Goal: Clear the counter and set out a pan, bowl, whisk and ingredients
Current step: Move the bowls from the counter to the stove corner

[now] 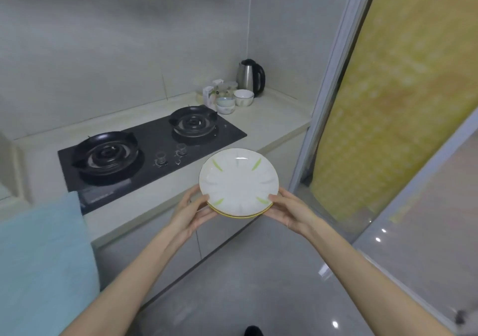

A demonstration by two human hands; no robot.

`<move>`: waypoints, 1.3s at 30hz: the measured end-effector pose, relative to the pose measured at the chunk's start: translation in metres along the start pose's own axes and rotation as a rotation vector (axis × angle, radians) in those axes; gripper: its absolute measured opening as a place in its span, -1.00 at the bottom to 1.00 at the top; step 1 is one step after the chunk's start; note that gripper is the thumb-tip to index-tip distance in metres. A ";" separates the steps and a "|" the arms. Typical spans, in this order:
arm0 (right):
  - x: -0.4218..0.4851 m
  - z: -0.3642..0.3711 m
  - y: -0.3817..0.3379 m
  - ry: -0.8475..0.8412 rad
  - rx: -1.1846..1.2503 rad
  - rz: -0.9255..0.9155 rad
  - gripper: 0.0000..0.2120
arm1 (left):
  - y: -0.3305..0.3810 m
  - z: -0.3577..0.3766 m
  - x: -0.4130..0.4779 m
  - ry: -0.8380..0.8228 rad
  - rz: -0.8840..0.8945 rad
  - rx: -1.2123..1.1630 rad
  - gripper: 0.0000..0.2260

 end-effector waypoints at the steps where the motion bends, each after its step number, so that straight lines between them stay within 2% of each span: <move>1: 0.013 -0.007 -0.016 0.001 -0.004 0.002 -0.50 | 0.003 0.013 0.014 -0.002 0.005 0.001 -0.59; 6: 0.073 -0.038 -0.082 0.002 -0.017 0.028 -0.52 | 0.013 0.068 0.091 0.009 -0.002 -0.003 -0.58; 15: 0.183 -0.088 -0.151 0.072 -0.044 0.043 -0.51 | 0.020 0.125 0.222 -0.005 -0.062 0.014 -0.59; 26: 0.359 -0.130 -0.259 0.160 -0.014 0.076 -0.52 | 0.051 0.197 0.436 -0.025 -0.121 0.066 -0.58; 31: 0.420 -0.142 -0.298 0.185 0.013 0.094 -0.60 | 0.062 0.222 0.507 0.001 -0.171 0.058 -0.60; 39: 0.514 -0.171 -0.342 0.158 -0.041 0.196 -0.49 | 0.058 0.250 0.590 0.068 -0.203 0.004 -0.57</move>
Point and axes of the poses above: each hand's wrist, its own x-axis towards the middle knuckle, its own z-axis out of the palm, y = z × x, the point moved 2 cm from there along x, towards the middle knuckle, and after that the axes turned 1 degree about z, right-handed, at the moved point
